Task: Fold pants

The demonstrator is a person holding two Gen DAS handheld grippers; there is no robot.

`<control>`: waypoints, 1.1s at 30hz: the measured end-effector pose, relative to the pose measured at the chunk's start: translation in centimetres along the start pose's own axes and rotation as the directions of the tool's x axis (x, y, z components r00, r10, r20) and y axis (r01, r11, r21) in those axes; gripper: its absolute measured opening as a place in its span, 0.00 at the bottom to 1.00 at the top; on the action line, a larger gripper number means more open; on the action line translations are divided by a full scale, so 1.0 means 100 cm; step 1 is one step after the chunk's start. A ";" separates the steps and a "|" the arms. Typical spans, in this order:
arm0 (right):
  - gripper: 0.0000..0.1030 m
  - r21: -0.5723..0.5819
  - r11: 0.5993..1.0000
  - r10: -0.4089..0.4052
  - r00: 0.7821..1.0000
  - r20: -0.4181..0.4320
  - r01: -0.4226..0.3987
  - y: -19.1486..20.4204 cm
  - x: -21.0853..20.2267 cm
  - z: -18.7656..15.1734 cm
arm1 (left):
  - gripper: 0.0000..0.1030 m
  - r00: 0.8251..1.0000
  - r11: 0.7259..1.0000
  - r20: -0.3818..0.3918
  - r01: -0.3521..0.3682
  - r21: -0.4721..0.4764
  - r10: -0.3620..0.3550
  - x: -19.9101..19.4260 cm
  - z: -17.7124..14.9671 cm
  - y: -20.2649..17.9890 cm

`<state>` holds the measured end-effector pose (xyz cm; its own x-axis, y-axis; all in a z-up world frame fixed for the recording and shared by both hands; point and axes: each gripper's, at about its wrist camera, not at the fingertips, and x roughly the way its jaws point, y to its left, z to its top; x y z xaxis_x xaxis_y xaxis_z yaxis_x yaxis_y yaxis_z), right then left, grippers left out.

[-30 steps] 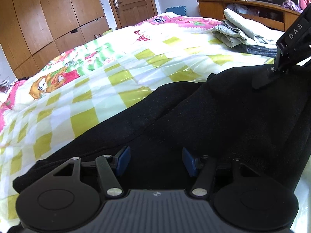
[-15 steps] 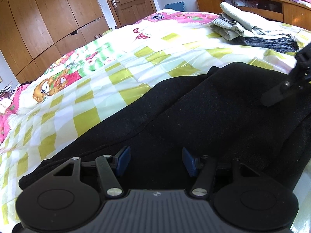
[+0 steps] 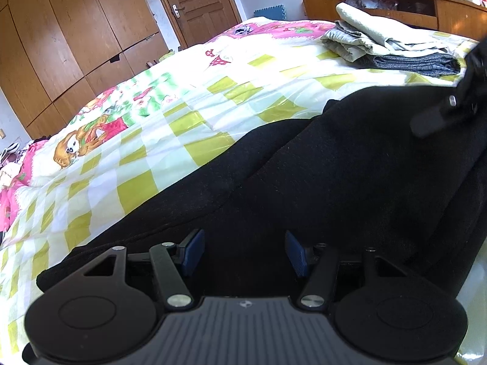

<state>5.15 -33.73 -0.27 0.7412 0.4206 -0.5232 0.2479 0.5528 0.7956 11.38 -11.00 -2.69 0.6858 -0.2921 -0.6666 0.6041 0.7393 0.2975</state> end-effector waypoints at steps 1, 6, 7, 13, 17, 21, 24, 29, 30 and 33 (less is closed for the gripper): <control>0.15 -0.015 1.000 -0.004 1.000 -0.005 0.004 0.007 0.001 0.002 | 0.68 1.000 1.000 0.000 -0.003 0.011 0.003 0.000 -0.001 -0.002; 0.15 -0.094 0.992 -0.081 0.997 0.003 0.081 0.036 0.006 0.006 | 0.67 1.000 1.000 -0.009 -0.004 -0.002 0.004 0.002 0.000 -0.001; 0.15 -0.090 0.993 -0.081 0.997 0.004 0.081 0.038 0.007 0.007 | 0.67 1.000 1.000 -0.007 -0.002 -0.004 0.002 0.002 0.000 0.000; 0.15 -0.154 0.982 -0.110 0.994 0.027 0.113 0.074 0.006 0.007 | 0.68 0.999 1.000 0.036 -0.015 -0.003 0.015 -0.022 -0.015 0.022; 0.15 -0.289 0.943 -0.160 0.987 0.032 0.162 0.115 0.018 0.003 | 0.68 0.992 0.994 0.069 -0.107 -0.036 0.110 -0.053 -0.043 0.060; 0.15 -0.383 0.902 -0.200 0.979 0.034 0.198 0.146 0.035 -0.006 | 0.68 0.976 0.975 0.042 -0.213 -0.066 0.216 -0.060 -0.074 0.087; 0.15 -0.449 0.867 -0.228 0.973 0.032 0.217 0.168 0.046 -0.017 | 0.68 0.977 0.973 0.040 -0.202 -0.107 0.208 -0.060 -0.087 0.091; 0.15 -0.528 0.816 -0.264 0.964 0.023 0.236 0.200 0.069 -0.036 | 0.68 0.979 0.969 0.056 -0.185 -0.163 0.196 -0.059 -0.093 0.094; 0.15 -0.540 0.809 -0.267 0.964 0.015 0.232 0.206 0.076 -0.040 | 0.68 0.981 0.968 0.059 -0.172 -0.183 0.186 -0.059 -0.095 0.097; 0.15 -0.574 0.787 -0.280 0.960 -0.009 0.224 0.223 0.099 -0.055 | 0.68 0.985 0.964 0.072 -0.134 -0.230 0.154 -0.060 -0.102 0.104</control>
<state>14.61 -13.31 10.64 0.6367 0.2558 -0.7275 0.0028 0.9426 0.3339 9.39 4.62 -2.59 0.7982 -0.2173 -0.5618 0.3967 0.8914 0.2189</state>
